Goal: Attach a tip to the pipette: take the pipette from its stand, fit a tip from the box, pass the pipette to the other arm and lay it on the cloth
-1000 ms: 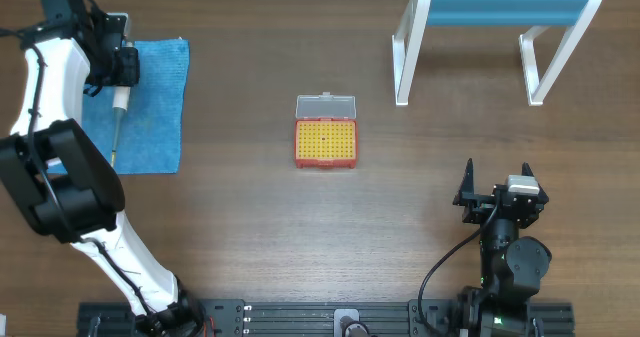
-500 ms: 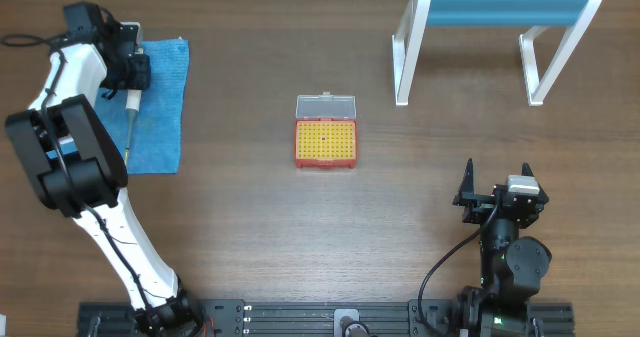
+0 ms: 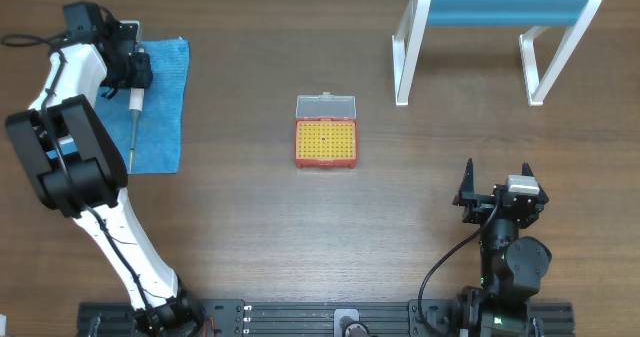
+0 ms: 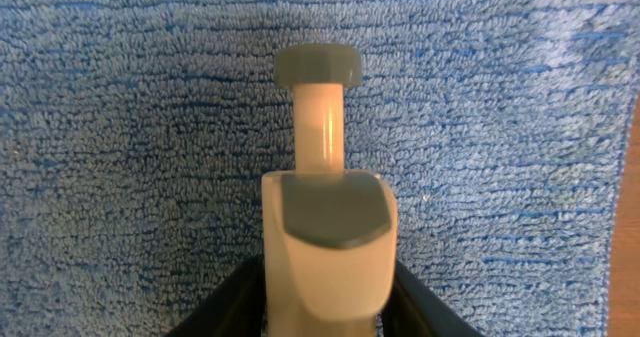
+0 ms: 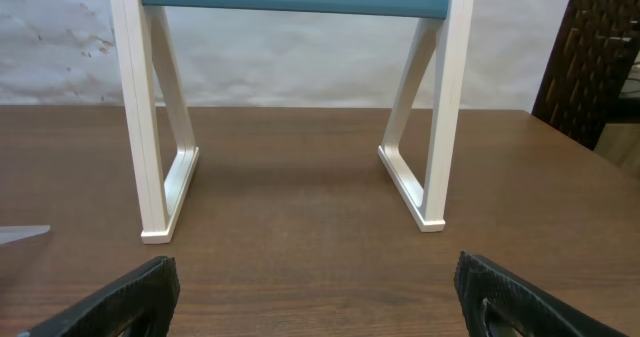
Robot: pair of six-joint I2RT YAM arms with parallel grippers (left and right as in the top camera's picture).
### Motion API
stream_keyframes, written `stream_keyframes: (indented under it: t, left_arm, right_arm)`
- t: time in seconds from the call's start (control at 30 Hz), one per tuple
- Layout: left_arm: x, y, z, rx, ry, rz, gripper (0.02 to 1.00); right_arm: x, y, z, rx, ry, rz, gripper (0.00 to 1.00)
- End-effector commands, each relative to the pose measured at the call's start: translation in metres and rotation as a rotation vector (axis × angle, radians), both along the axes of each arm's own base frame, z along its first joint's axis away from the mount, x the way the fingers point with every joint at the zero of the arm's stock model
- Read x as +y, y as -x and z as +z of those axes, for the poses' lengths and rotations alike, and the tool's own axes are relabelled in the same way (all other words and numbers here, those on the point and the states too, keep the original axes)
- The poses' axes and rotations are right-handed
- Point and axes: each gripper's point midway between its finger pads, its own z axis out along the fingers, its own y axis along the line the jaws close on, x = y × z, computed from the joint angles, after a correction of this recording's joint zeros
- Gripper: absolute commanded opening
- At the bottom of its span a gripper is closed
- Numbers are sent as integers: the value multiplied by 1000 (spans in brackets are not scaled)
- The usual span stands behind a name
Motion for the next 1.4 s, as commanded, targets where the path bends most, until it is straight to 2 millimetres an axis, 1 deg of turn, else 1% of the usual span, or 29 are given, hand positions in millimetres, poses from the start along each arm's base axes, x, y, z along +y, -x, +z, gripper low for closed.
stream_keyframes:
  t: [0.03, 0.1, 0.17, 0.2, 0.23, 0.27, 0.33, 0.37, 0.43, 0.47, 0.53, 0.57, 0.6, 0.63, 0.7, 0.73, 0.77, 0.8, 0.87, 0.9, 0.97, 1.03, 1.1, 1.17, 1.23, 1.27, 1.33, 1.4]
  left_arm:
    - [-3, -5, 1, -10, 18, -9, 395]
    - [-3, -5, 1, -8, 19, -9, 478]
    - [-4, -3, 1, -1, 22, -9, 638]
    - [-4, -2, 1, 2, 23, -9, 684]
    - [-5, -1, 1, 8, 25, -9, 763]
    - [-5, 0, 3, 10, 26, -9, 807]
    - [-6, 1, 11, 3, 24, -9, 895]
    - [-5, 0, 20, -12, 18, -9, 921]
    - [-5, -1, 48, -51, 4, -10, 976]
    - [-5, 0, 62, -67, -2, -10, 987]
    - [-8, 7, 101, -109, -17, -10, 998]
    - [-9, 11, 116, -127, -24, -10, 998]
    - [-13, 19, 145, -160, -36, -12, 998]
    - [-15, 25, 162, -177, -42, -13, 998]
    - [-26, 55, 226, -255, -67, -15, 998]
    - [-31, 65, 244, -280, -73, -18, 998]
    - [-38, 82, 270, -318, -87, -21, 1000]
    - [-44, 96, 292, -355, -100, -24, 998]
    - [-58, 131, 332, -429, -126, -30, 998]
    - [-65, 150, 348, -457, -135, -30, 998]
    - [-79, 189, 365, -474, -142, -30, 998]
    - [-87, 212, 379, -509, -155, -31, 998]
    - [-92, 227, 392, -554, -171, -31, 998]
    - [-95, 236, 400, -584, -182, -32, 1000]
    - [-107, 242, 406, -611, -186, -69, 996]
    - [-107, 245, 408, -611, -215, -66, 998]
    - [-106, 245, 411, -626, -223, -61, 998]
    - [-118, 241, 417, -663, -175, -109, 996]
  right_arm:
    - [1, 0, -2, 7, 12, 8, 910]
    - [1, 0, -2, 7, 12, 8, 908]
    - [1, 0, -2, 7, 12, 8, 908]
    - [1, 0, -2, 7, 12, 8, 908]
    - [1, 0, -2, 7, 12, 8, 910]
    - [1, 0, -2, 7, 12, 8, 908]
    - [1, 0, -2, 7, 12, 8, 908]
    - [1, 0, -2, 6, 12, 8, 908]
    - [1, 0, -2, 7, 12, 8, 910]
    - [1, 0, -2, 7, 12, 8, 908]
    - [1, 0, -2, 7, 12, 8, 908]
    - [1, 0, -2, 7, 12, 8, 908]
    - [1, 0, -2, 7, 12, 8, 908]
    - [1, 0, -2, 7, 12, 8, 910]
    - [1, 0, -2, 7, 12, 8, 908]
    - [1, 0, -2, 7, 12, 8, 908]
    - [1, 0, -2, 7, 12, 8, 910]
    - [1, 0, -2, 7, 12, 8, 908]
    - [1, 0, -2, 7, 12, 8, 908]
    - [1, 0, -2, 7, 12, 8, 908]
    - [1, 0, -2, 7, 12, 8, 910]
    - [1, 0, -2, 7, 12, 8, 908]
    - [1, 0, -2, 7, 12, 8, 908]
    - [1, 0, -2, 7, 12, 8, 908]
    - [1, 0, -2, 7, 12, 8, 908]
    - [1, 0, -2, 7, 12, 8, 910]
    - [1, 0, -2, 7, 12, 8, 908]
    - [1, 0, -2, 7, 12, 8, 904]
